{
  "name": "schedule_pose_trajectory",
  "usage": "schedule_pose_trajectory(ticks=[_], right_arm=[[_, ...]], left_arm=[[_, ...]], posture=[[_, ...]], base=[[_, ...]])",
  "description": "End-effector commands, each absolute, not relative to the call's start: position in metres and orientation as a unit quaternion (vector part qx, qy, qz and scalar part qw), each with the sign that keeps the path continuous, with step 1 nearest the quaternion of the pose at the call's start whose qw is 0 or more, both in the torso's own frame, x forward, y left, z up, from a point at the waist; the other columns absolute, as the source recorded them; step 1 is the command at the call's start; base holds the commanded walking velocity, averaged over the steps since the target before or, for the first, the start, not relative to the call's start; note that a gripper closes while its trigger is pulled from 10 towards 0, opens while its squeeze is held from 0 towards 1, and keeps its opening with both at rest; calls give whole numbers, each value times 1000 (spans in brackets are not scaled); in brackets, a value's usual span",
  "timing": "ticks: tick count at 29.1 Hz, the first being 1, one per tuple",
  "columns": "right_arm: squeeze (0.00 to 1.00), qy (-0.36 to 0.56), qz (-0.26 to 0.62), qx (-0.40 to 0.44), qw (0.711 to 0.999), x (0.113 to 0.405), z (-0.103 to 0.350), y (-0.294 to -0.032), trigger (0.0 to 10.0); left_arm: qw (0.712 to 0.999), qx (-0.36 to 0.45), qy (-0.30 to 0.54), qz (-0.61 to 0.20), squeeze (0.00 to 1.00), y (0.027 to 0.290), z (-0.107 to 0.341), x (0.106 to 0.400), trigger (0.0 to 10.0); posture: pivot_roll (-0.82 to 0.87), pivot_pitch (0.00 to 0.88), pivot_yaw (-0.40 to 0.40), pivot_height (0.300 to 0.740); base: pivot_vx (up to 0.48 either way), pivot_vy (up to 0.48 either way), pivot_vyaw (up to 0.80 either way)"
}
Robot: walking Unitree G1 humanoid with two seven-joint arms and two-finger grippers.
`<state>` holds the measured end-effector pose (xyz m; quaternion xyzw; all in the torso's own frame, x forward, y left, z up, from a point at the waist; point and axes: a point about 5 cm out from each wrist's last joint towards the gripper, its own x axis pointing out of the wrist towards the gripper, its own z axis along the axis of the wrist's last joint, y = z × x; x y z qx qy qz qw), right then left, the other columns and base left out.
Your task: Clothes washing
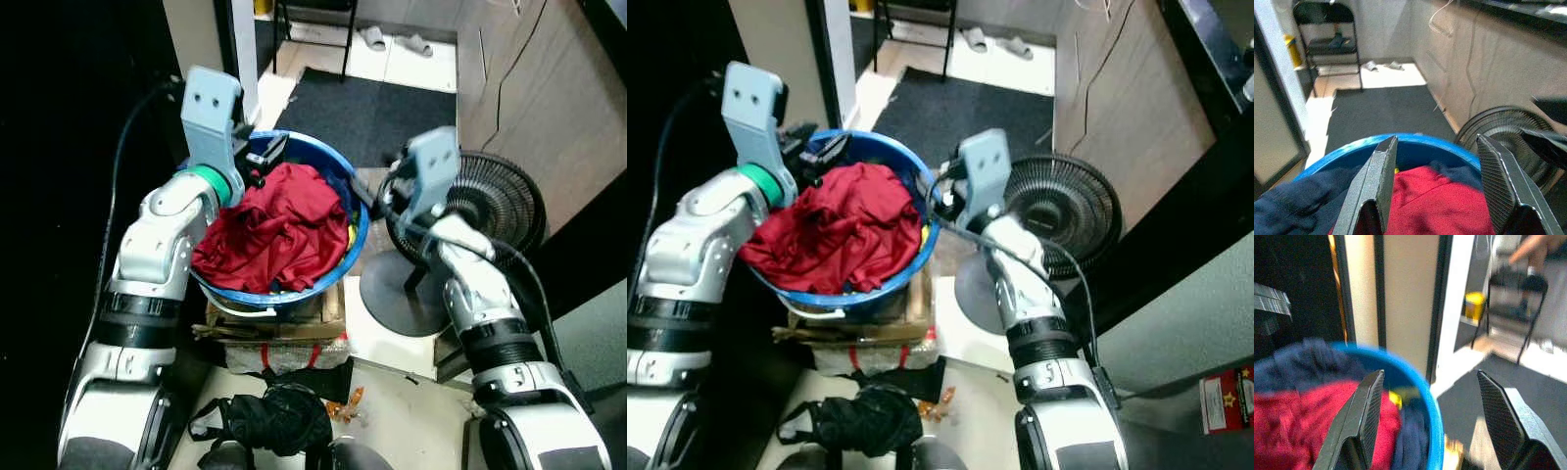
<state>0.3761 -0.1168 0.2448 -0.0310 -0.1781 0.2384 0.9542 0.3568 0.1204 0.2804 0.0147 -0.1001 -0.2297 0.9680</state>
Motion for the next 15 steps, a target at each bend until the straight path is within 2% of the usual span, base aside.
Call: schedule_pose_trajectory(ticks=[1, 6, 10, 12, 13, 15], right_arm=[[0, -164, 239, -37, 956, 379, 238, -110, 10000], [0, -146, 272, -52, 950, 385, 234, -85, 10000], [0, -135, 279, -50, 949, 389, 233, -77, 10000], [0, -113, 272, -52, 954, 393, 232, -70, 10000], [0, -73, 265, -49, 960, 397, 224, -67, 10000], [0, -73, 265, -49, 960, 397, 224, -67, 10000]], left_arm=[[969, 9, -85, -233, 0, 119, 273, 356, 10000], [972, 10, -84, -221, 0, 123, 272, 358, 10000], [973, 12, -83, -215, 0, 127, 270, 358, 10000], [977, 17, -75, -199, 0, 136, 266, 356, 10000], [981, 24, -63, -180, 0, 149, 260, 355, 10000], [981, 24, -63, -180, 0, 149, 260, 355, 10000]], posture=[[6, 130, -3, 740], [16, 124, -8, 740], [29, 120, -14, 740], [50, 120, -24, 740], [55, 123, -29, 740], [55, 123, -29, 740]], base=[[0, 0, 0], [0, 0, 0], [0, 0, 0], [0, 0, 0], [0, 0, 0], [0, 0, 0]])
